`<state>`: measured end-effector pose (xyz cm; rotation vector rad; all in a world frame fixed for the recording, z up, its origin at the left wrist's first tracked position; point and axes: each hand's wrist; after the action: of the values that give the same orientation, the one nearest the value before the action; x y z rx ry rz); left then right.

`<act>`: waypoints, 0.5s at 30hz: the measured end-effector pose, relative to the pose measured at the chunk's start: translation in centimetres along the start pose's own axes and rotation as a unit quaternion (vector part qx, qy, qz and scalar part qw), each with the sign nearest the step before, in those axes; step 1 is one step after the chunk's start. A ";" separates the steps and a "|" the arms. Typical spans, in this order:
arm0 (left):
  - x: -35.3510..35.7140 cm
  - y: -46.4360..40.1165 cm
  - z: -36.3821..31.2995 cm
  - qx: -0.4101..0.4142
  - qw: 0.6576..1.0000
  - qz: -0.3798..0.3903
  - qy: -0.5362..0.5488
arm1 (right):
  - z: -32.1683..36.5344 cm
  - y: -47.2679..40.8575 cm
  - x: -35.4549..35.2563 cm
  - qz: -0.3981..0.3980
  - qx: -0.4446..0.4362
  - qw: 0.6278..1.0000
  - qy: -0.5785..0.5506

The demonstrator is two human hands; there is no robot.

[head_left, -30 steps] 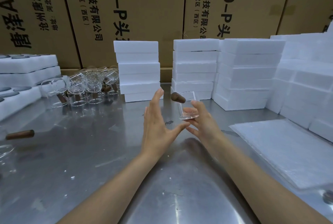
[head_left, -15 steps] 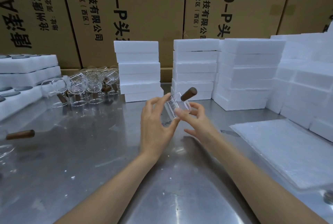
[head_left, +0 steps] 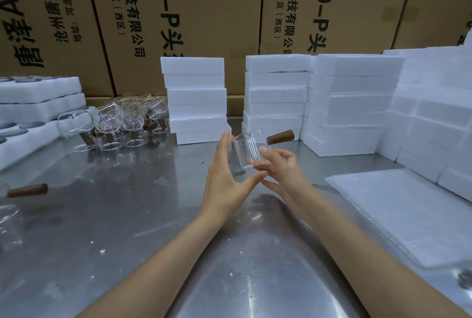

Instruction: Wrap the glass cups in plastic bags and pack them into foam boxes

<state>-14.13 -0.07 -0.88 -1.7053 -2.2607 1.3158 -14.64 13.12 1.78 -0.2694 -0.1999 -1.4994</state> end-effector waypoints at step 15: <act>-0.2 -0.2 0.1 0.082 0.993 -0.054 -0.063 | 0.9 -1.1 -1.6 -0.087 -0.019 0.996 0.022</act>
<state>-14.26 -0.32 -0.75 -1.4656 -2.2018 1.5761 -15.80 14.87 2.24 -0.2538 -0.1620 -1.6820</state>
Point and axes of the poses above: each hand's wrist, its own y-axis away from the middle knuckle, its own x-axis out of the palm, z = x × y, and after that the axes turned 11 degrees about -y, right-handed
